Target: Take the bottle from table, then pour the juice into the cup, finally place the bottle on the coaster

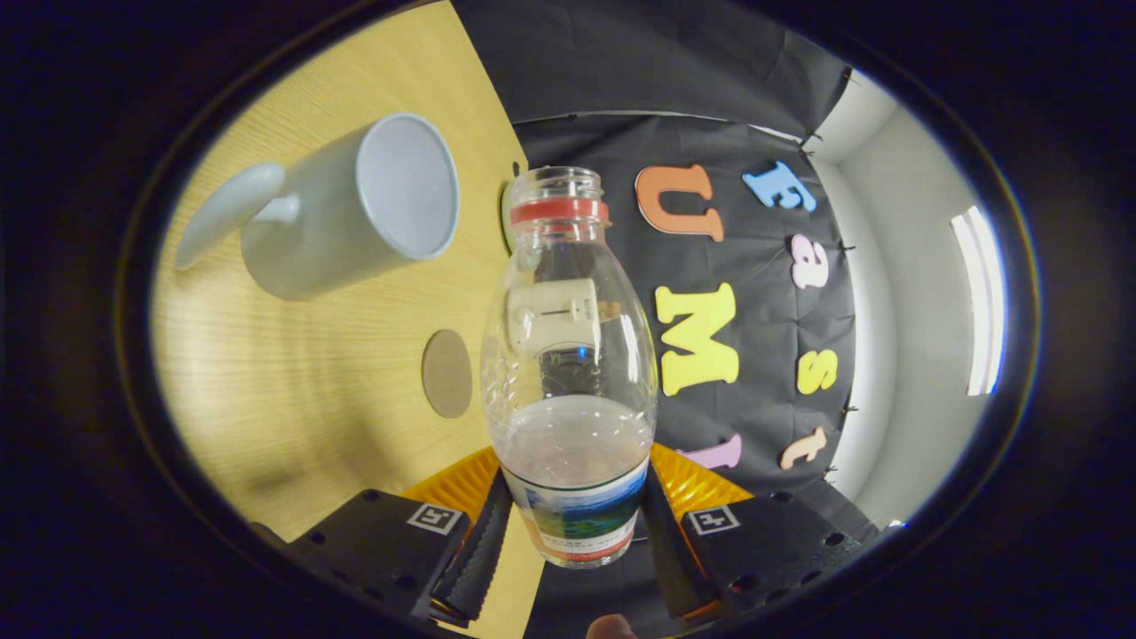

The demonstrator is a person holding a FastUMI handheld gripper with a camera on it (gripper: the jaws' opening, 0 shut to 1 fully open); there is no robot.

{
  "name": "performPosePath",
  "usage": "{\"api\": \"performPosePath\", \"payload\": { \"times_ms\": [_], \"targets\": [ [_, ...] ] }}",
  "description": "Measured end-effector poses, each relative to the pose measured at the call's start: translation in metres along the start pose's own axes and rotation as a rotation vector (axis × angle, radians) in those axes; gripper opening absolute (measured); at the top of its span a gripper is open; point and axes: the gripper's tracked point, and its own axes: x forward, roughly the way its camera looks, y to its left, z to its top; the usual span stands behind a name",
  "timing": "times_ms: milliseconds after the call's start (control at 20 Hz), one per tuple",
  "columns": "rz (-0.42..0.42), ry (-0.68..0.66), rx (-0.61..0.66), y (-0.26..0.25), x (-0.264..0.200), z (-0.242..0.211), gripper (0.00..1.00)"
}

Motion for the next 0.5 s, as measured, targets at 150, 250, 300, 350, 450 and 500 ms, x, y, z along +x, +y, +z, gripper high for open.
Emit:
{"api": "performPosePath", "payload": {
  "times_ms": [150, 250, 300, 350, 450, 500],
  "targets": [
    [-0.001, -0.008, -0.032, -0.0002, -0.0005, 0.0027, 0.78],
    [0.001, -0.011, -0.047, 0.0001, -0.0008, 0.0039, 0.77],
    [0.001, -0.012, -0.051, -0.0001, -0.0005, 0.0045, 0.77],
    [0.003, -0.013, -0.053, 0.0000, 0.0003, 0.0054, 0.77],
    [0.003, -0.015, -0.065, -0.0001, -0.0001, 0.0062, 0.77],
    [0.003, -0.015, -0.076, -0.0003, -0.0004, 0.0067, 0.77]
  ]
}}
